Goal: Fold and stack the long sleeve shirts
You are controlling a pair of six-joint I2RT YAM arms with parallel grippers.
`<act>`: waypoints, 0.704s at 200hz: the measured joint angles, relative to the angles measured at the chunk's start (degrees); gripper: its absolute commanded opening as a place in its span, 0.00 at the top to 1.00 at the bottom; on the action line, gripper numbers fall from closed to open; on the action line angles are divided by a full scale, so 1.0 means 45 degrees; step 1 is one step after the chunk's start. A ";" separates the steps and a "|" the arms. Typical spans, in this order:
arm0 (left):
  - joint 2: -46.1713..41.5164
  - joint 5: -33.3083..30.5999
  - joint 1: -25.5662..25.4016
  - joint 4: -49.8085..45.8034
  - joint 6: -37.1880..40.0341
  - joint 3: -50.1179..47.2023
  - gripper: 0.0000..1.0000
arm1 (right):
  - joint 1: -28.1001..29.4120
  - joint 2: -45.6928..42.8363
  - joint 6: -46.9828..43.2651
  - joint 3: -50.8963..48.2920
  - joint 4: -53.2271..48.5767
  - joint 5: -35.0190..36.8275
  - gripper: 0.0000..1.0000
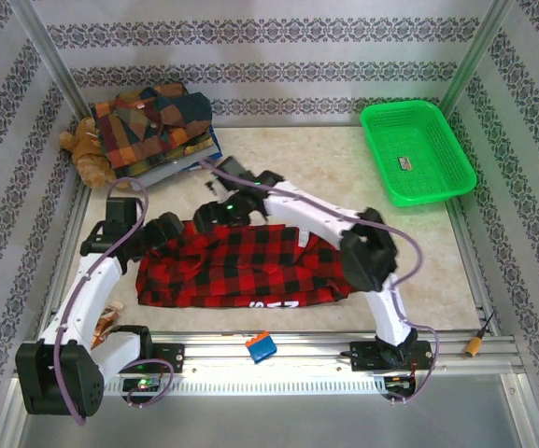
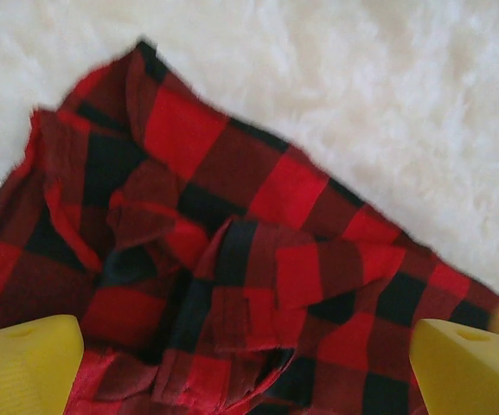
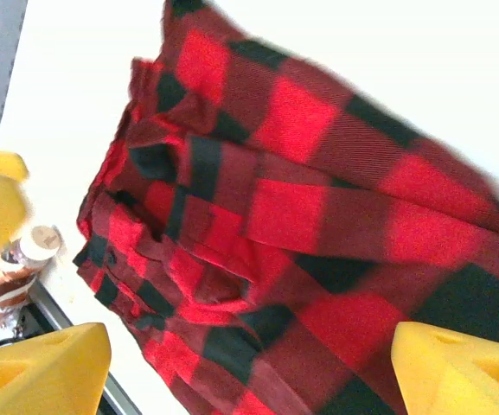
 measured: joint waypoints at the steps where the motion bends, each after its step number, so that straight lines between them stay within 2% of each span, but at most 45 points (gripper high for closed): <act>1: 0.0034 0.0024 -0.0010 -0.0010 0.0000 -0.0019 0.03 | -0.0063 -0.0146 0.0019 -0.0121 0.0005 0.0044 0.18; 9: 0.0214 0.0175 -0.0083 -0.0029 -0.0015 -0.0087 0.04 | -0.0408 -0.1001 0.0209 -0.0855 0.0073 0.0214 0.21; 21: 0.0495 0.0481 -0.0350 0.0005 -0.0049 -0.0087 0.08 | -0.0971 -0.2317 0.0544 -0.2074 0.0151 0.0374 0.33; 38: 0.0903 0.1044 -0.1044 0.0267 -0.0155 -0.0073 0.26 | -0.1841 -0.3895 0.1161 -0.3959 0.0282 0.0423 0.56; 54: 0.1564 0.1506 -0.2050 0.0685 -0.0369 0.0024 0.40 | -0.2521 -0.4726 0.1608 -0.5489 0.0321 0.0466 0.66; 78: 0.2880 0.2025 -0.3016 0.1350 -0.0534 0.0146 0.44 | -0.3031 -0.4852 0.2108 -0.7082 0.0321 0.0466 0.73; 119: 0.4935 0.1433 -0.2987 0.1734 -0.0563 0.0340 0.49 | -0.3463 -0.4187 0.2555 -0.8233 0.0665 0.0670 0.76; 141: 0.6149 0.0816 -0.2501 0.1919 -0.0559 0.0423 0.52 | -0.3808 -0.3405 0.2681 -0.8388 0.0937 0.1073 0.76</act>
